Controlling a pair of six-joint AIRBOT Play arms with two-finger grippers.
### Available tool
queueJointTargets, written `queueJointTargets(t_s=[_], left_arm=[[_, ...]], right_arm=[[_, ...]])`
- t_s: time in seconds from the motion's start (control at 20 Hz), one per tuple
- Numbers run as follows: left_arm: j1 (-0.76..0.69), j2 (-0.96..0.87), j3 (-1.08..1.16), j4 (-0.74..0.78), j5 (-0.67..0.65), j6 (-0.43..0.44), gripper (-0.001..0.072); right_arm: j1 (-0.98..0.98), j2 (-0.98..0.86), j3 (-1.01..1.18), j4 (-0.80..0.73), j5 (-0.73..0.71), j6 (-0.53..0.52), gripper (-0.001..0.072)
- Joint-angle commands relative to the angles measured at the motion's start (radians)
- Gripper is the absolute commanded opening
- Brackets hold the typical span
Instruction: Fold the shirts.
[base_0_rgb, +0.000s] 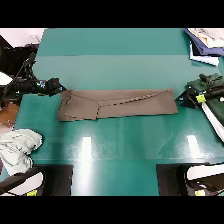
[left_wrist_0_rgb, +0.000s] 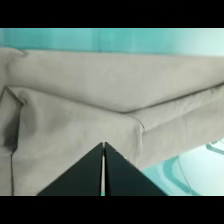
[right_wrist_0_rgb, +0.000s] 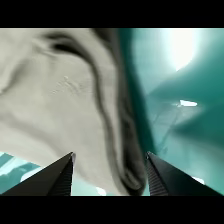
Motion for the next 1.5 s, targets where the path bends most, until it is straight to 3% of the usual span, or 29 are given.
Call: queueJointTargets(t_s=[0.0,0.1,0.2,0.3,0.35,0.5,0.55,0.8,1.15,1.45], left_arm=[[0.000,-0.006,0.000,0.003,-0.030,0.002,0.0037],[0.000,-0.008,0.000,0.003,-0.029,0.002,0.0037],[0.000,-0.008,0.000,0.019,-0.029,0.002,0.0029],[0.000,-0.008,0.000,0.063,-0.030,0.002,0.0029],[0.000,-0.008,0.000,0.075,-0.032,0.001,0.0029],[-0.014,-0.008,0.000,0.079,-0.063,0.001,0.0029],[-0.035,-0.008,0.000,0.082,-0.062,0.001,0.0029],[-0.265,-0.041,0.019,0.083,0.039,0.001,0.0028],[-0.548,-0.460,0.355,0.079,0.045,-0.016,0.0027],[-0.630,-0.726,0.630,0.074,0.045,-0.069,0.0028]], right_arm=[[0.004,-0.058,-0.012,0.004,0.007,-0.067,0.0508],[0.039,-0.069,-0.012,0.003,-0.012,-0.074,0.0502],[0.073,-0.068,-0.010,0.012,-0.056,-0.077,0.0430],[0.097,-0.068,-0.011,0.069,-0.077,-0.100,0.0429],[0.105,-0.068,-0.011,0.104,-0.085,-0.111,0.0396],[0.106,-0.067,-0.010,0.169,-0.090,-0.129,0.0053],[0.106,-0.064,-0.010,0.179,-0.089,-0.137,0.0025],[0.128,0.047,0.013,0.186,-0.060,-0.136,0.0022],[0.338,0.180,0.340,0.187,0.059,-0.021,0.0021],[0.578,0.181,0.568,0.180,0.055,0.018,0.0021]])
